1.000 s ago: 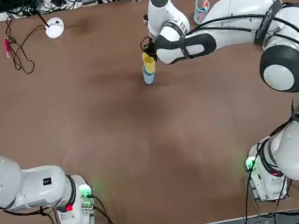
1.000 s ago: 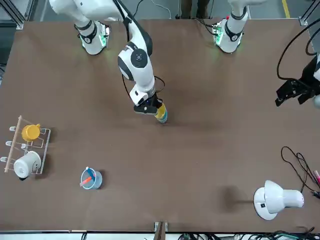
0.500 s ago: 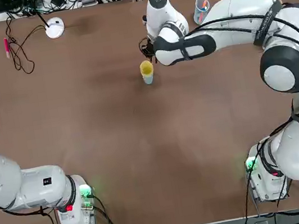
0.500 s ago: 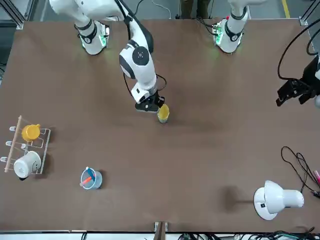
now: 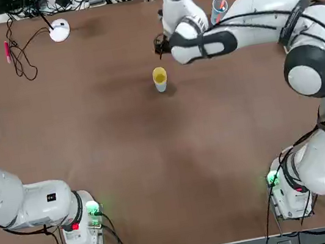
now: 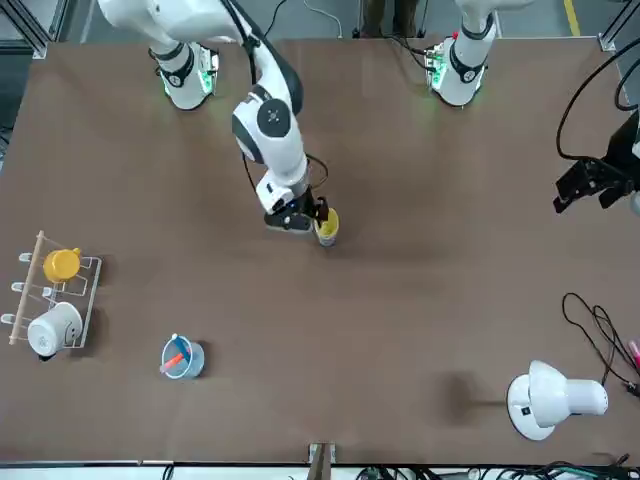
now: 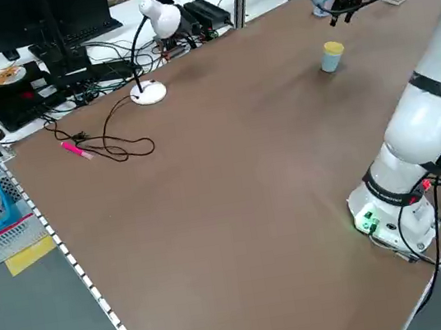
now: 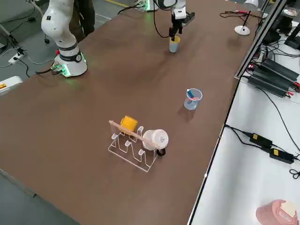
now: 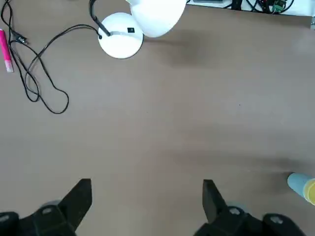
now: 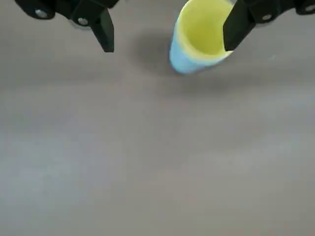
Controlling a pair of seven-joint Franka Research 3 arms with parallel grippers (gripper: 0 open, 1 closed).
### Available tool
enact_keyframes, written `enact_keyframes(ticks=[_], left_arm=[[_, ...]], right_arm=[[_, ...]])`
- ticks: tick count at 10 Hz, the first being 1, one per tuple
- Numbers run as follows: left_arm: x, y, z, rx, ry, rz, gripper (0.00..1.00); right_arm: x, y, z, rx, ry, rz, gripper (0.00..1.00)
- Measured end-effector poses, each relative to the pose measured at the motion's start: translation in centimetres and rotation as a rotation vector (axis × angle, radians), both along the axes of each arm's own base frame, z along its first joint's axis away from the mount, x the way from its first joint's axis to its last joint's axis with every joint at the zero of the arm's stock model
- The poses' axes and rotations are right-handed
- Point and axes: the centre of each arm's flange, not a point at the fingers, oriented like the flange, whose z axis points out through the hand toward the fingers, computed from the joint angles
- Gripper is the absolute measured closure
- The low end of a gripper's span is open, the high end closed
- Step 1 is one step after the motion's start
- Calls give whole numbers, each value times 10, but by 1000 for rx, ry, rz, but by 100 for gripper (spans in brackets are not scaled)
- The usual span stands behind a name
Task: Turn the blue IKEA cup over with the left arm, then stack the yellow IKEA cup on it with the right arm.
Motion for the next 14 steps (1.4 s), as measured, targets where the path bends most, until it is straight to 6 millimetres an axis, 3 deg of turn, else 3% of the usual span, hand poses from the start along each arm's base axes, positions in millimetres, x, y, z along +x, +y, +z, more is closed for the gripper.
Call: enact_keyframes(ticks=[3,5,7,11,12,14], left_arm=[[0,-1,0,0,-1,-1,1],[0,0,0,0,1,0,1],[-1,0,-2,1,16,-1,1],[-2,-1,-3,1,25,-3,1],[-1,-1,-4,1,26,-3,1],[-1,0,-5,2,28,-7,1]], right_arm=[[84,-132,28,-31,-34,88,2],[107,-201,40,-74,-28,163,2],[117,-255,57,-115,-27,232,2],[125,-400,106,-226,-13,319,1],[122,-421,127,-236,2,298,1],[116,-448,188,-220,19,231,1]])
